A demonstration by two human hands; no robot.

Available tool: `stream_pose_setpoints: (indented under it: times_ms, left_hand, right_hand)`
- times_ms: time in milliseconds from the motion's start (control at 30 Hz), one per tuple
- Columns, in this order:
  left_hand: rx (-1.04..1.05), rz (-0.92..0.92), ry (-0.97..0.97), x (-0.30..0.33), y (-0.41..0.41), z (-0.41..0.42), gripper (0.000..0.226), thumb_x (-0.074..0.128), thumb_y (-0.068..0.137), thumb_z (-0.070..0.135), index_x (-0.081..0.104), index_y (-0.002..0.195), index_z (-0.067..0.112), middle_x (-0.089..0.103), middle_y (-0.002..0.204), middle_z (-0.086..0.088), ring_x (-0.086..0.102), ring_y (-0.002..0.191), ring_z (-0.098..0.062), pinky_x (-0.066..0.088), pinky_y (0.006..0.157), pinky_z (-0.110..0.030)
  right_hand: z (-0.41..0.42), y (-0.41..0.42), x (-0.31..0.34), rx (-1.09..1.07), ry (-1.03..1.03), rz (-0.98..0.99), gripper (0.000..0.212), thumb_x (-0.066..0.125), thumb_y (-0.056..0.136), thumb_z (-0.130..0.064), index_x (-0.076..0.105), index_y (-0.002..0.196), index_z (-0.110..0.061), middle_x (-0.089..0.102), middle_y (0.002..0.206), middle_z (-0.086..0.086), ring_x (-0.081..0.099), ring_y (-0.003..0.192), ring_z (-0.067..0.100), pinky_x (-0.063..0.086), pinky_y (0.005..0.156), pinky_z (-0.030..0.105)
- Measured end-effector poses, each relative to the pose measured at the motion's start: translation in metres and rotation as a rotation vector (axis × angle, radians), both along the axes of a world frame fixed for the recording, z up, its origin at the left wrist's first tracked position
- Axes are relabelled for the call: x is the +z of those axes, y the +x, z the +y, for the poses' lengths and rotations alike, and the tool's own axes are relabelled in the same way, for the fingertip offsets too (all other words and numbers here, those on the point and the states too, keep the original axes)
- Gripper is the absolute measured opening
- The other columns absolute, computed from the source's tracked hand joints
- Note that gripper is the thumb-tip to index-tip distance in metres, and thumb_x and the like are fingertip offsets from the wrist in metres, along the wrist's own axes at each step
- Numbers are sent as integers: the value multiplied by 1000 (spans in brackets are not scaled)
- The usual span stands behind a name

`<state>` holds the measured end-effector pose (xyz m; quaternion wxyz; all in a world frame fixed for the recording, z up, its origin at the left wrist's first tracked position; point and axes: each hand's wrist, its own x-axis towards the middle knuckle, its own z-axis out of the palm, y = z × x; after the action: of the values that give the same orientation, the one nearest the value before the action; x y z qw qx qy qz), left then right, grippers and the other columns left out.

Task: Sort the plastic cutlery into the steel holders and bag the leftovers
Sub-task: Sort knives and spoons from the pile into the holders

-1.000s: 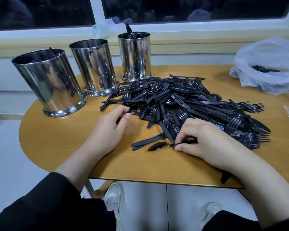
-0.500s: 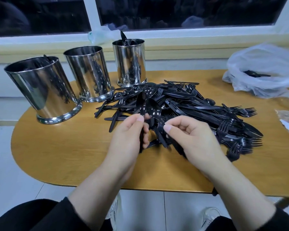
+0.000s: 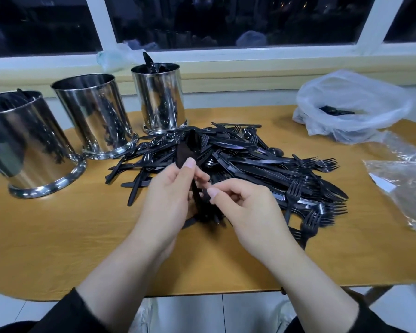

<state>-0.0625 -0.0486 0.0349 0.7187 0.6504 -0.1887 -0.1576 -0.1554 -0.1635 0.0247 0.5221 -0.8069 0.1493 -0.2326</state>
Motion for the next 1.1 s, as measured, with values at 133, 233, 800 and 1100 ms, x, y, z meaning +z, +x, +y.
stream_pose_setpoints:
  times_ms: [133, 233, 800, 1100]
  left_hand:
    - [9, -101, -2, 9, 18, -2, 33, 46, 109, 38, 66, 89, 21, 50, 62, -1, 49, 53, -22, 44, 64, -41]
    - [11, -72, -16, 13, 35, -7, 33, 46, 109, 39, 64, 95, 15, 35, 61, 2, 26, 50, -14, 17, 51, -34]
    - [-16, -15, -82, -2, 97, -29, 31, 52, 107, 40, 60, 90, 15, 31, 59, 3, 21, 48, -12, 12, 47, -29]
    - [-198, 83, -117, -4, 94, -29, 24, 42, 110, 20, 64, 107, 14, 41, 66, 2, 27, 48, -12, 20, 43, -25]
  right_hand:
    - [-18, -4, 15, -49, -71, 8, 20, 65, 97, -33, 72, 78, -32, 61, 61, -13, 49, 53, 2, 35, 52, 13]
    - [-37, 3, 33, -78, -112, 16, 22, 64, 97, -35, 71, 77, -29, 50, 50, -15, 41, 45, 4, 33, 46, 12]
    - [-82, 45, 26, 26, -577, 336, 6, 68, 93, -35, 69, 97, -38, 61, 87, -16, 53, 80, -5, 38, 63, 11]
    - [-86, 41, 23, -12, -663, 498, 18, 68, 94, -33, 68, 111, -38, 58, 99, -18, 51, 79, -4, 35, 64, 13]
